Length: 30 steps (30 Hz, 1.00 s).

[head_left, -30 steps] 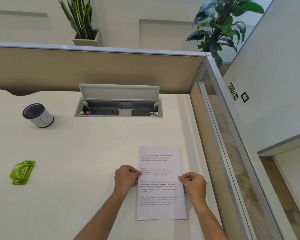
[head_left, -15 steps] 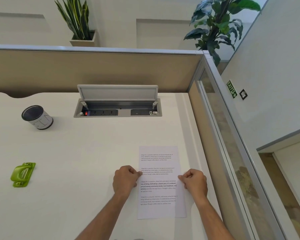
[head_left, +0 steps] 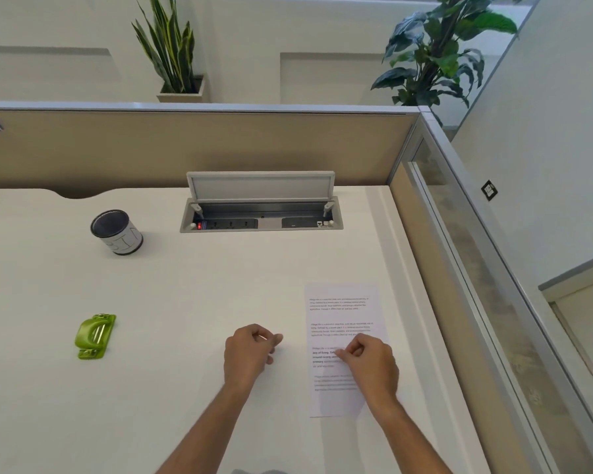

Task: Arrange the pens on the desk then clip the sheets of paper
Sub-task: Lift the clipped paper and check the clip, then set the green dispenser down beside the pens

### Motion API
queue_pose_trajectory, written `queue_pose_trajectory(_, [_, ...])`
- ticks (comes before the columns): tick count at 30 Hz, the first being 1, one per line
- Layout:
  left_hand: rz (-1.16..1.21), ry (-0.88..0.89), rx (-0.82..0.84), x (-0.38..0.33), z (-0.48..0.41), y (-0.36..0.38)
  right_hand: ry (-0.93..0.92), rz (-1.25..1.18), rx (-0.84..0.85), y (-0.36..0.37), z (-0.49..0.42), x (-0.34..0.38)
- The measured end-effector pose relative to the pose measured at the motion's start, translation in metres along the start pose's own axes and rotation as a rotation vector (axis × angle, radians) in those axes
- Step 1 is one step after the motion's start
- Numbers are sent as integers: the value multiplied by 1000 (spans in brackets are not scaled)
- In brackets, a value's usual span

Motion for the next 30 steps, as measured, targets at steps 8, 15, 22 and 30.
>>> queue_pose_trajectory(8, [92, 13, -10, 34, 10, -83, -78, 15, 50, 69, 70, 71])
queue_pose_trajectory(15, [113, 0, -75, 80, 6, -183, -151, 20, 103, 141, 130, 145])
queue_pose_trajectory(22, [151, -18, -177, 129, -11, -272, -243, 18, 184, 218, 177, 220])
queue_pose_trajectory(30, [-247, 29, -338, 154, -35, -349, -290, 34, 236, 282, 198, 276])
Point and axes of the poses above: each hand's wrist, its own z-axis away from the middle knuckle, its own y-axis out of the palm, x = y × z, the point moved 8 cm from there along -z, towards the middle knuckle, and after that the axes turned 7 degrees about y, right-handed, at the moved point
